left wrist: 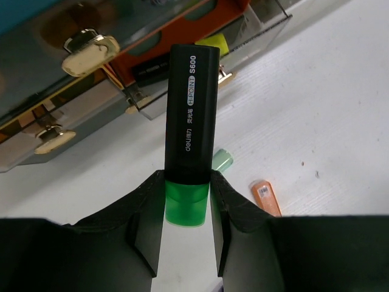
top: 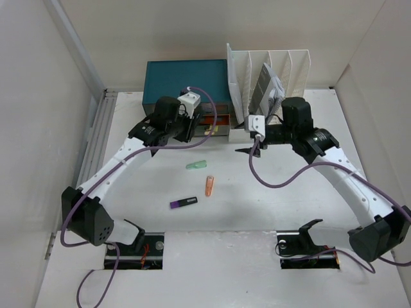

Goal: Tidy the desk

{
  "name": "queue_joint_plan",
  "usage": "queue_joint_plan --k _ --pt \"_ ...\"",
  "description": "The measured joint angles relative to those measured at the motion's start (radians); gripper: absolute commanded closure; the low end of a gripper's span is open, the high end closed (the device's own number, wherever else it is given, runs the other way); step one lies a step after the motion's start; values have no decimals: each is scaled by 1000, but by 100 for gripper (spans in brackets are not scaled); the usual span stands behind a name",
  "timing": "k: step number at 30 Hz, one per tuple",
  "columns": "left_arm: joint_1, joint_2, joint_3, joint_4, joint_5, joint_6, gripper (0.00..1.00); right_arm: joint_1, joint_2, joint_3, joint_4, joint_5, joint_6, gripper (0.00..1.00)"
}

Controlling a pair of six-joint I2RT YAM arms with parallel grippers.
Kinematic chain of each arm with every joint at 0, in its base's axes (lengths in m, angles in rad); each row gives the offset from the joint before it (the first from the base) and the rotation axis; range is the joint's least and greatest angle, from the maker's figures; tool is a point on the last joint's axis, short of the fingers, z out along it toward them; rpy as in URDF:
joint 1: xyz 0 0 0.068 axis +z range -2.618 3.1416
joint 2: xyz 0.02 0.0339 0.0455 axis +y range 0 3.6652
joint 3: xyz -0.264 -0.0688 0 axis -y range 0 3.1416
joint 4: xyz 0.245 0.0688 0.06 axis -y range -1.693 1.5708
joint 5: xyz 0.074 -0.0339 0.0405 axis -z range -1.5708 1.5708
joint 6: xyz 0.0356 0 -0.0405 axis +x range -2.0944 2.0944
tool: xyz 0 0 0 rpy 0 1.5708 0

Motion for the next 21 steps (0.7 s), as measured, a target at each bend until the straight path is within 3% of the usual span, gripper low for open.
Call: queue_joint_plan --k 7,12,21 --pt "-13 21 9 -41 34 67 93 129 -34 -164 203 295 8 29" --pt "-13 62 65 -67 57 122 92 174 -36 -193 333 463 -35 30" --pt "-13 65 71 -111 204 182 91 175 9 -203 487 580 -215 38"
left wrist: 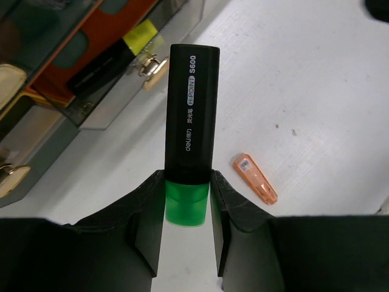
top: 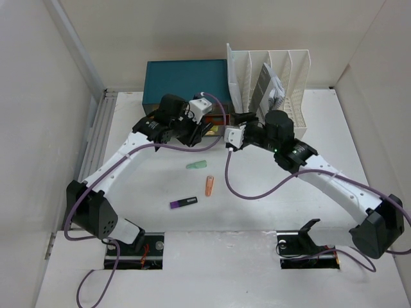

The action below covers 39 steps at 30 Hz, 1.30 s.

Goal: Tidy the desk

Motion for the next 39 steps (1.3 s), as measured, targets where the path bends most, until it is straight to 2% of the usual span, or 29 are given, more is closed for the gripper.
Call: queue_joint_plan --k 7,15,27,32,39 --pt "4 32 13 -31 71 27 91 12 55 -1 4 17 -66 38" --pt "43 172 188 -82 161 74 88 13 54 -5 7 16 -133 38" --pt "79 181 224 -146 327 116 88 13 19 -100 3 -3 -264 38" --pt "81 185 246 -182 322 138 89 13 -17 -103 5 -3 -264 38" --pt "89 296 414 -209 295 186 89 13 -117 -152 5 0 -204 38"
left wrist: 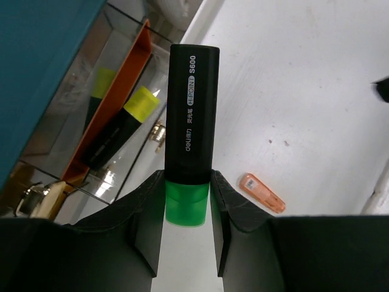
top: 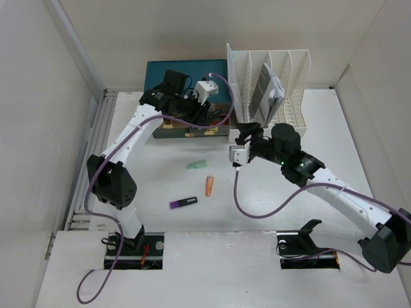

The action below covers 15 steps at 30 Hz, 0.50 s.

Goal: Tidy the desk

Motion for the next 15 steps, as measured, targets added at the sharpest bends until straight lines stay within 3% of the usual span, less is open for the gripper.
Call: queue_joint_plan --k 15 --pt "27 168 128 -45 -115 62 89 -29 -101 -21 -1 25 146 38"
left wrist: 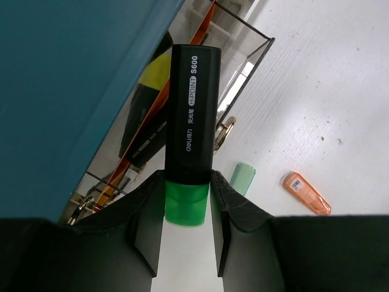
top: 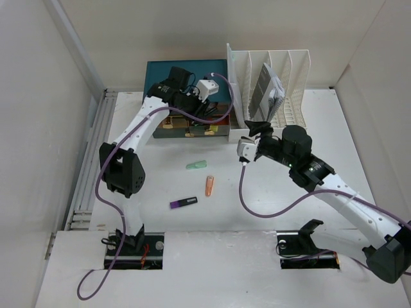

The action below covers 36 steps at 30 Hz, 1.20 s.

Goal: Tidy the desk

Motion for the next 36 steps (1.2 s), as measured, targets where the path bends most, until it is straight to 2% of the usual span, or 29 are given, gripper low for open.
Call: queue_joint_plan --k 36 --pt "-43 46 58 -35 -182 20 85 -32 -8 -16 0 -31 44 38"
